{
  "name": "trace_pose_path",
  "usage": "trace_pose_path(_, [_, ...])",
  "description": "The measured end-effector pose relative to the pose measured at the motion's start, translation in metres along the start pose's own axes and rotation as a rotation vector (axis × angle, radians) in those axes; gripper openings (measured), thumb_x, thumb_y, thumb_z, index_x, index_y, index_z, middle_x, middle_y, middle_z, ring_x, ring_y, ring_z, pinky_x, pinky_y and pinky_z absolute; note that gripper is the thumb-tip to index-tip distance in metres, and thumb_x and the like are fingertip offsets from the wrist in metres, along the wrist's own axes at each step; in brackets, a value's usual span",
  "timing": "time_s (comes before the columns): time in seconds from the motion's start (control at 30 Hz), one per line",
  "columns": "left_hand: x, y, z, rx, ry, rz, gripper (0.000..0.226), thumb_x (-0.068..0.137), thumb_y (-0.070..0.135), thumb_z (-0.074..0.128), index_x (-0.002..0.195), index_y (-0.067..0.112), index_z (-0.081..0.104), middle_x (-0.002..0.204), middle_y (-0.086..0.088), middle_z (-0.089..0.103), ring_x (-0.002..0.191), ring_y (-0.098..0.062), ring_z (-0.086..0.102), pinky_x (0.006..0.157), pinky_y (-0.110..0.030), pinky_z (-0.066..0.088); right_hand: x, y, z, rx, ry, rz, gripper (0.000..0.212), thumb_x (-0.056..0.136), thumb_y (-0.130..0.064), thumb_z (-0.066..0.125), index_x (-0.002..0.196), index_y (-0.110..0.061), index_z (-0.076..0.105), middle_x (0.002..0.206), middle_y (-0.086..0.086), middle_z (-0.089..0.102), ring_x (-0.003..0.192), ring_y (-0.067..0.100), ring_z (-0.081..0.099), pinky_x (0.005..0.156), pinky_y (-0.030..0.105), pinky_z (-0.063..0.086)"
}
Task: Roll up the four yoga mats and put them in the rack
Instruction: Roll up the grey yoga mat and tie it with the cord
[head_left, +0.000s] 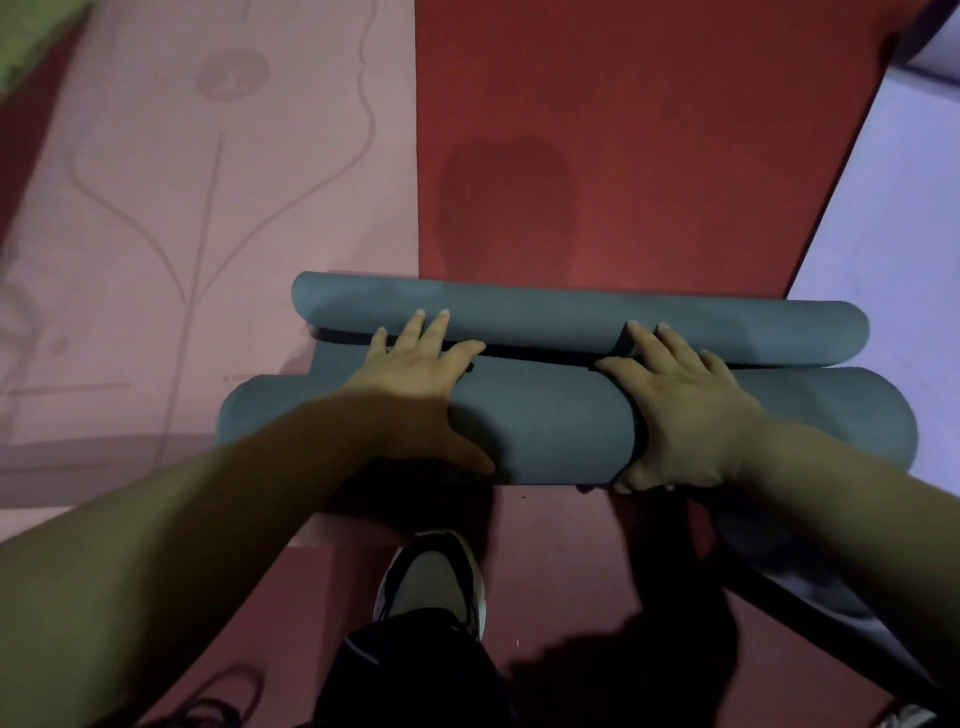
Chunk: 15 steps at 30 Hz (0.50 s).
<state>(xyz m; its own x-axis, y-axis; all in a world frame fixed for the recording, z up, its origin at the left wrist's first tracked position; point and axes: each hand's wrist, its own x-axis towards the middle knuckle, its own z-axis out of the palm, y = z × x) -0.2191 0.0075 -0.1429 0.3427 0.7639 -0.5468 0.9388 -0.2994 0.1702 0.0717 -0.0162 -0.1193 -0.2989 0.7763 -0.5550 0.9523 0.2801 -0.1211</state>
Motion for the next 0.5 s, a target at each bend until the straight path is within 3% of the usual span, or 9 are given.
trace_pose_path(0.1, [0.0,0.0,0.0,0.014,0.027,-0.012,0.135,0.047,0.095,0.063,0.156,0.036,0.008,0.169,-0.007,-0.016,0.154,-0.028,-0.02,0.122,-0.063,-0.004,0.005,0.001,-0.006,0.032,-0.028,-0.002,0.134,0.034,-0.089,0.058,0.153,-0.043,0.019,0.168,0.004,-0.007,0.155,0.032,-0.007,0.121,0.059,0.015])
trace_pose_path(0.23, [-0.009,0.004,0.008,0.085,0.103,-0.008,0.129,0.051,0.095,0.062,0.153,0.033,0.015,0.168,-0.013,-0.015,0.155,-0.031,-0.015,0.122,-0.064,-0.003,0.018,0.005,-0.016,0.069,-0.108,0.015,0.124,0.044,-0.072,0.08,0.15,-0.047,0.021,0.167,0.002,-0.013,0.153,0.032,-0.014,0.12,0.061,0.012])
trace_pose_path(0.33, [-0.01,0.008,0.009,0.114,0.103,-0.019,0.132,0.048,0.093,0.067,0.154,0.034,0.016,0.168,-0.013,-0.015,0.155,-0.033,-0.012,0.121,-0.066,0.001,0.025,0.007,-0.022,0.08,-0.15,0.032,0.123,0.045,-0.068,0.083,0.15,-0.048,0.022,0.166,0.002,-0.017,0.153,0.032,-0.019,0.121,0.062,0.008])
trace_pose_path(0.5, [0.0,0.003,-0.006,0.041,0.043,-0.007,0.123,0.049,0.09,0.07,0.15,0.039,0.021,0.169,-0.01,-0.011,0.155,-0.032,-0.011,0.123,-0.062,0.0,0.02,0.008,-0.017,0.028,-0.071,0.015,0.132,0.039,-0.085,0.069,0.153,-0.041,0.016,0.166,0.004,-0.016,0.153,0.033,-0.016,0.12,0.065,0.008])
